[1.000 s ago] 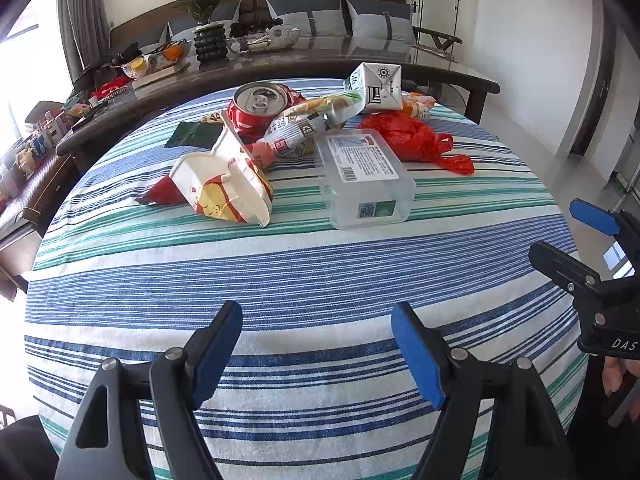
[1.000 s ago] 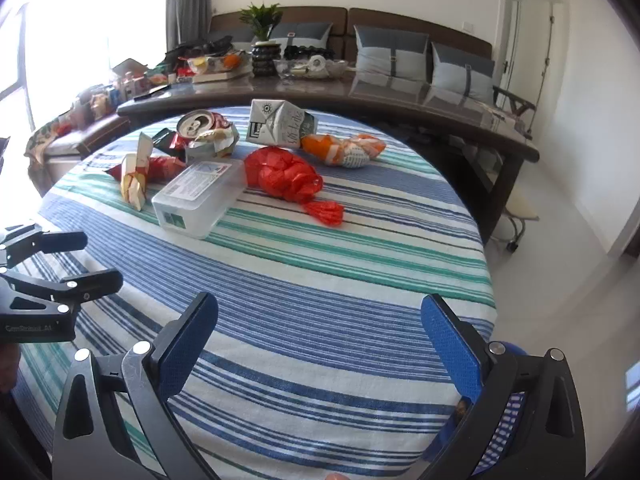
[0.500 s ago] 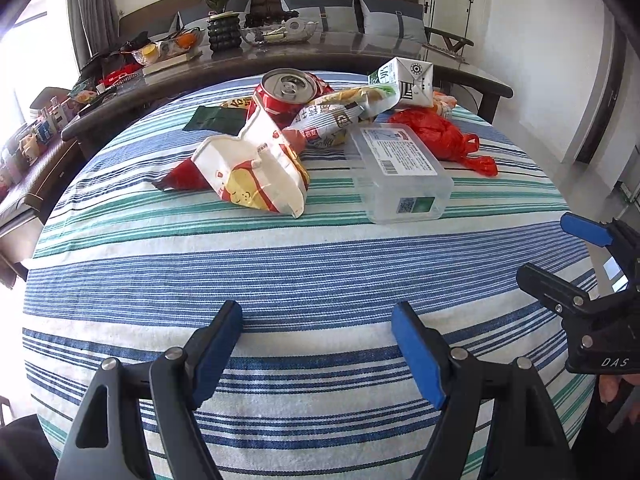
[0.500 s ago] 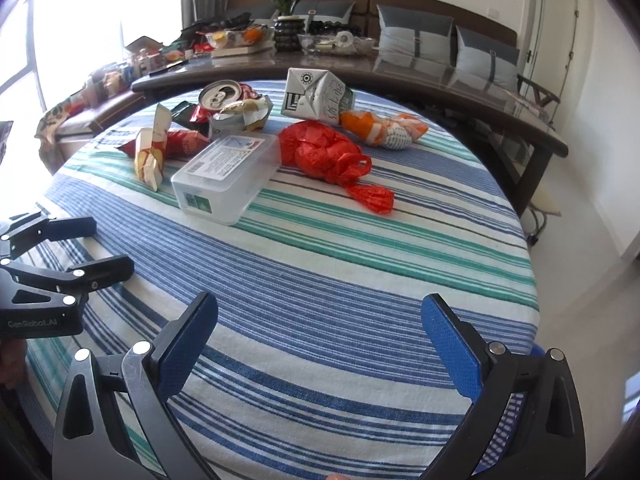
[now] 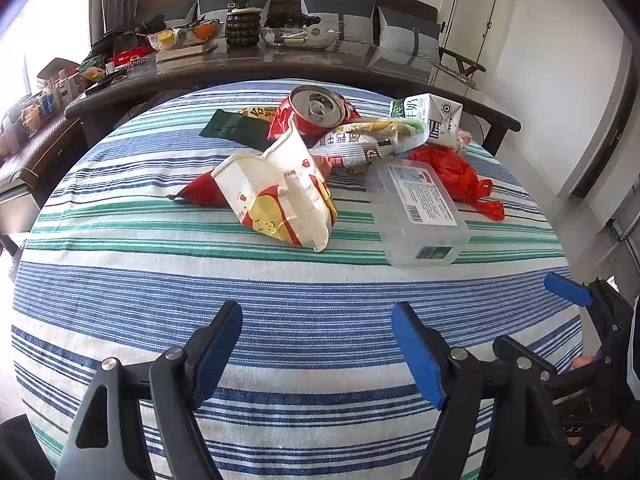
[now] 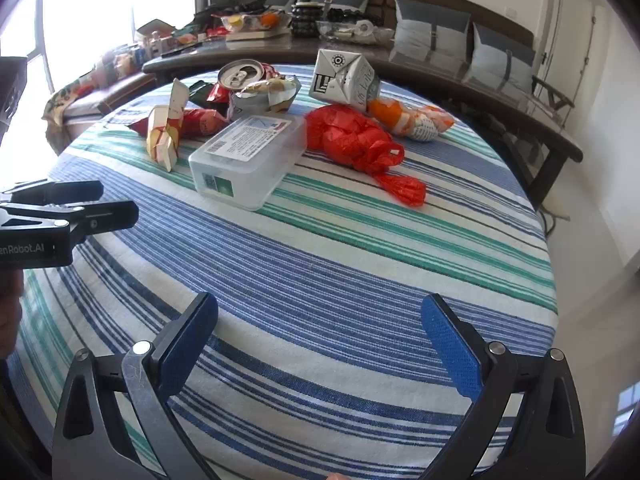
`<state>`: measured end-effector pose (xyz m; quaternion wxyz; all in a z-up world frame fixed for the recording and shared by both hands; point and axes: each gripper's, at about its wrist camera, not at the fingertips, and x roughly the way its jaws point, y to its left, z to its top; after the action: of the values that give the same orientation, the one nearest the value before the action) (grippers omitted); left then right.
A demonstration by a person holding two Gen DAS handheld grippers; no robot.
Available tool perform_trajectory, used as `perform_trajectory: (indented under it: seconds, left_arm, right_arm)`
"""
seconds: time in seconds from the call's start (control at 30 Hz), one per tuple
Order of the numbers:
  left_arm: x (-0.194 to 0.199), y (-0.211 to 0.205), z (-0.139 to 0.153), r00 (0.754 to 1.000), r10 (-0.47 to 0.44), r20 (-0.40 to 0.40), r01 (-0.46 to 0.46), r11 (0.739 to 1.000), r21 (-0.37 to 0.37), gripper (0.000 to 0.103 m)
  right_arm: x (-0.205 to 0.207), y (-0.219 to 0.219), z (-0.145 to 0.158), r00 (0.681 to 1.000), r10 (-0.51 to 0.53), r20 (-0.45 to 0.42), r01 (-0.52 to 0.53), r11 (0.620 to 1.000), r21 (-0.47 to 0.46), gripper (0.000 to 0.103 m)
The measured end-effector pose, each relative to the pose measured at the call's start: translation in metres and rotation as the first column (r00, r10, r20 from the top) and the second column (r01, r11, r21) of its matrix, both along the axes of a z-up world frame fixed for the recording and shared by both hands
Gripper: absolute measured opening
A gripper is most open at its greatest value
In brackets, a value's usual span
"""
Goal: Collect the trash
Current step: 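Grasp the white paper wrapper with the left tool and lift it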
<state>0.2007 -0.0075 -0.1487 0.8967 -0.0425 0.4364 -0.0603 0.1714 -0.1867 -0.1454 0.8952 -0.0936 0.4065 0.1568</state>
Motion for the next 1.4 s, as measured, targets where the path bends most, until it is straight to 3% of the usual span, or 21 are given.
perform_trajectory:
  seconds: [0.2,0.3,0.37,0.43,0.53,0.63,0.73,0.87,0.9,1.0,1.03,1.27,1.4]
  left_arm:
    - [0.037,-0.011,0.024,0.994,0.053,0.091,-0.056,0.998,0.023,0.079]
    - [0.058,-0.017,0.022,0.995,0.064,0.082,-0.07,0.995,0.069,0.077]
    - [0.066,-0.019,0.017,0.995,0.071,0.075,-0.079,0.991,0.106,0.065]
    - [0.07,-0.016,0.011,0.997,0.062,0.054,-0.067,0.992,0.11,0.031]
    - [0.064,-0.01,0.011,0.998,0.027,0.055,-0.032,0.996,0.089,0.018]
    - [0.049,-0.004,0.02,0.998,-0.051,0.021,0.05,0.997,0.056,0.011]
    - [0.027,0.002,0.027,0.985,-0.165,-0.046,0.164,0.986,-0.029,0.011]
    - [-0.001,0.003,0.028,0.973,-0.225,-0.056,0.225,0.974,0.001,0.012]
    - [-0.004,0.005,0.025,0.972,-0.226,-0.057,0.226,0.974,-0.003,0.018]
    - [-0.008,0.011,0.018,0.977,-0.211,-0.041,0.211,0.977,-0.006,0.064]
    - [-0.01,0.013,0.016,0.978,-0.203,-0.038,0.203,0.979,-0.005,0.067]
    - [-0.013,0.01,0.005,0.961,-0.27,-0.054,0.27,0.963,-0.006,0.067]
    - [-0.007,0.018,-0.001,0.965,-0.253,-0.075,0.247,0.966,-0.075,0.067]
  right_arm:
    - [-0.004,0.005,-0.002,1.0,0.02,0.006,-0.02,1.0,-0.018,0.102]
    - [-0.003,0.003,-0.002,1.0,0.015,-0.005,-0.015,1.0,-0.004,0.102]
    - [-0.002,0.002,-0.002,1.0,0.011,-0.011,-0.011,1.0,0.003,0.102]
    - [-0.001,0.002,-0.002,1.0,0.009,-0.016,-0.008,1.0,0.006,0.102]
    - [0.0,0.002,-0.003,1.0,0.009,-0.022,-0.009,1.0,0.007,0.102]
    - [0.001,0.001,-0.003,1.0,0.004,-0.03,-0.004,1.0,0.012,0.102]
    - [0.002,-0.001,-0.004,0.999,-0.005,-0.039,0.006,1.0,0.023,0.102]
    - [0.003,-0.004,-0.005,0.999,-0.016,-0.049,0.018,0.999,0.037,0.102]
    - [0.003,-0.004,-0.005,0.999,-0.018,-0.05,0.02,0.999,0.039,0.102]
    - [0.003,-0.005,-0.005,0.998,-0.024,-0.051,0.026,0.999,0.042,0.102]
    - [0.003,-0.006,-0.005,0.998,-0.027,-0.051,0.029,0.999,0.044,0.102]
    - [0.004,-0.008,-0.006,0.998,-0.034,-0.056,0.037,0.998,0.053,0.102]
    - [0.005,-0.009,-0.005,0.997,-0.038,-0.061,0.042,0.997,0.061,0.102]
